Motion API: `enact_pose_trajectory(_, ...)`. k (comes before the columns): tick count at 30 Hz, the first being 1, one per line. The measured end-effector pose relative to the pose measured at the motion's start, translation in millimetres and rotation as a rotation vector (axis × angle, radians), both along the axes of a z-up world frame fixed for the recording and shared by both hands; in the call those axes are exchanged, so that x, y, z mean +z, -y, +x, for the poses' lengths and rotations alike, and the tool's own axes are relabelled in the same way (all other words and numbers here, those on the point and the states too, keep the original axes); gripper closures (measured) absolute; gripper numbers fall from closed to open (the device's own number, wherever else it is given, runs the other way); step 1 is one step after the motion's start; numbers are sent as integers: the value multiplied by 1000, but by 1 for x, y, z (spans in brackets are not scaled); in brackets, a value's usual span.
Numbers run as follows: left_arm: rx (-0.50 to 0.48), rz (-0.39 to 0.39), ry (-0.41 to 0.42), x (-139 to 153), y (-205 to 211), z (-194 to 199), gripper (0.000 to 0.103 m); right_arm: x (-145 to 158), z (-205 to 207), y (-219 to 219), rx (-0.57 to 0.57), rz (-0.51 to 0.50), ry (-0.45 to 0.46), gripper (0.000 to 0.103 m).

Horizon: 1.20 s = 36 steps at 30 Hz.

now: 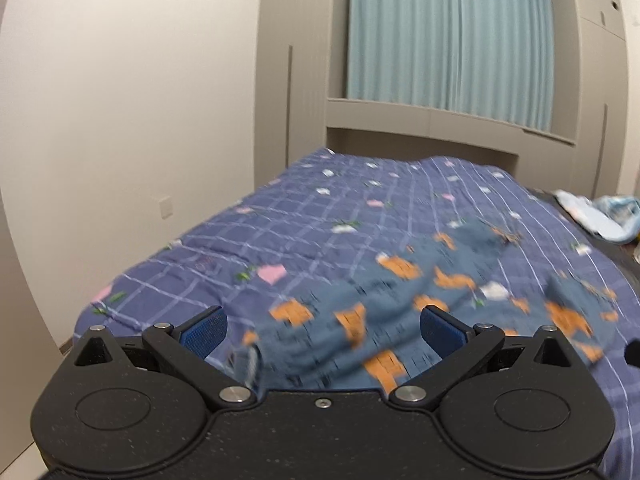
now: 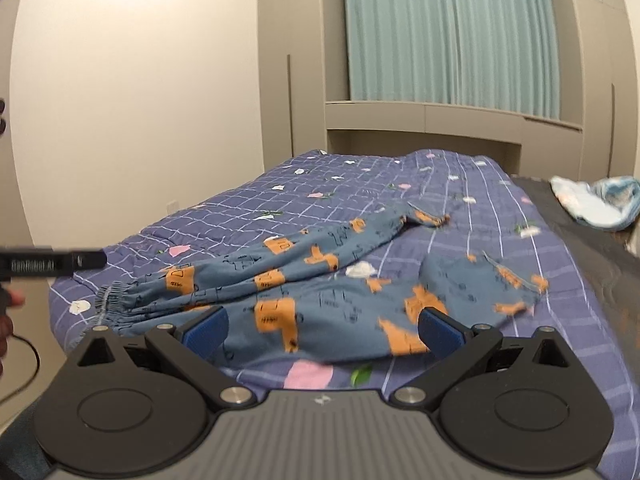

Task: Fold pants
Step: 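Move both grippers toward the waistband of the blue pants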

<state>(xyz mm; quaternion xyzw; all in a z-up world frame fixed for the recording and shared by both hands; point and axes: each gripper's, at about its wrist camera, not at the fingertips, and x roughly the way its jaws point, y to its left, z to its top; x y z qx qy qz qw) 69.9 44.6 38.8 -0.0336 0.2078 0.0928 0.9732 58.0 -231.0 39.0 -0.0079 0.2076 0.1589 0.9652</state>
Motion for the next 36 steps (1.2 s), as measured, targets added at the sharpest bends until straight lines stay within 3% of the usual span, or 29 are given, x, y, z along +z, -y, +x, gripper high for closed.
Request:
enact_pose_trajectory(12, 92, 49, 17, 21, -43, 44, 1, 21, 64, -34, 60, -94, 22, 0)
enact_pose_trajectory(24, 128, 29, -89, -8, -83, 89, 1, 10, 130, -67, 132, -153, -12, 0)
enact_pose_trajectory(31, 77, 0, -176, -30, -103, 139, 1, -11, 191, -82, 234, -142, -92, 0)
enact_pose_trajectory(36, -17, 34, -224, -47, -114, 175, 1, -26, 250, -95, 365, -156, -177, 0)
